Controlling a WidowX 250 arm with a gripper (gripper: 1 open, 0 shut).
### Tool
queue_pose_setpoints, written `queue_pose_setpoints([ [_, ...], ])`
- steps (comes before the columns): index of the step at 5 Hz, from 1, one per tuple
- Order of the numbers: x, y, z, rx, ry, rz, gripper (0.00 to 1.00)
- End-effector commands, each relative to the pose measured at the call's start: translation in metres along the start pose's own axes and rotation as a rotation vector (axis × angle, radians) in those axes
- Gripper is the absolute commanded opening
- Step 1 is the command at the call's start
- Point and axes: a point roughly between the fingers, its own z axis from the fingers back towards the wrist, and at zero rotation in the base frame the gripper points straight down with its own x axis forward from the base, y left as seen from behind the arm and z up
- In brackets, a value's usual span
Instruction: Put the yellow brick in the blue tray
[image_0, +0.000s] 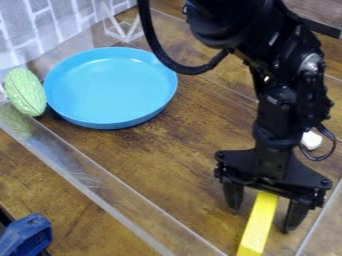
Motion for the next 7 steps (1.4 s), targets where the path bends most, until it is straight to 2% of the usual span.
queue_pose_setpoints([
  [1, 0.008, 0.0, 0.0, -0.012, -0.017, 0.001, 0.0],
  [2, 0.009, 0.001, 0.0, -0.008, -0.017, -0.01, 0.0],
  [7, 0.015, 0.016, 0.042, 0.043, -0.033, -0.067, 0.0],
])
